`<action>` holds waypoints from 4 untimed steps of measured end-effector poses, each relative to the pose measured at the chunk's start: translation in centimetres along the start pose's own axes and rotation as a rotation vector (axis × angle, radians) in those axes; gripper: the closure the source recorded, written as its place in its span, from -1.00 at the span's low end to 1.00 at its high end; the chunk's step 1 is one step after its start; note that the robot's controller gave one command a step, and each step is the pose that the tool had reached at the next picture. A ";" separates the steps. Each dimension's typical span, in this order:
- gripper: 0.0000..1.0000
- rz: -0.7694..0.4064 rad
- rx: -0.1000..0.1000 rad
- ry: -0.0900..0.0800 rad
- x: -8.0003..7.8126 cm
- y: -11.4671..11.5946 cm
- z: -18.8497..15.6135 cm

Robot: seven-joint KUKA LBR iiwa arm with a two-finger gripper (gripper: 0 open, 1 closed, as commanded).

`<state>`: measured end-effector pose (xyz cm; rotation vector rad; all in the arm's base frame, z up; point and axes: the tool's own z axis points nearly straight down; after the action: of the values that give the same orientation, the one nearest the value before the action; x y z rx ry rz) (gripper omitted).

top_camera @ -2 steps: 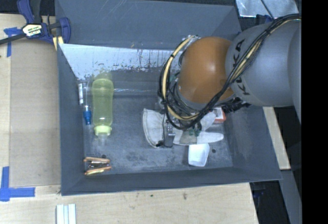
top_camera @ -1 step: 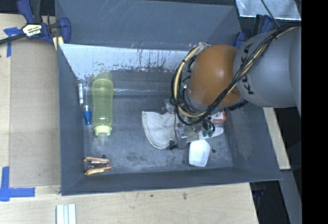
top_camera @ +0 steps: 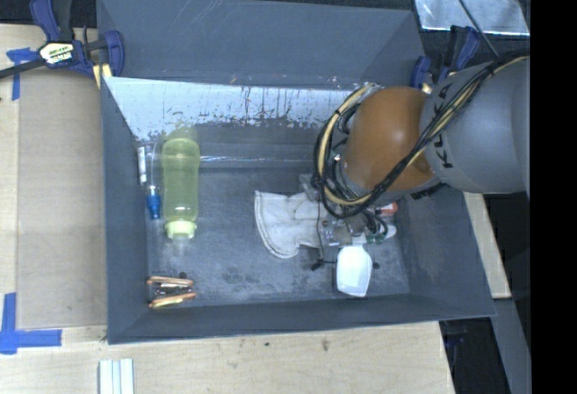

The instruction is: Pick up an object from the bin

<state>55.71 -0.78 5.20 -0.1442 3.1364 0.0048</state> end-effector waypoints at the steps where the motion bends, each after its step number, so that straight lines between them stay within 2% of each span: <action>1: -1.00 -0.008 0.003 -0.004 0.0 2.5 -2.2; 2: 1.00 -0.176 0.002 -0.005 1.5 2.5 -2.0; 4: 1.00 -0.176 0.002 -0.003 1.5 2.6 -2.4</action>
Offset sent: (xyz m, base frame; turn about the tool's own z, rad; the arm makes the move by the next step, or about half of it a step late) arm -0.0191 0.0233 0.0180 -0.1772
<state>53.93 1.62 7.57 -0.4183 3.1086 0.0024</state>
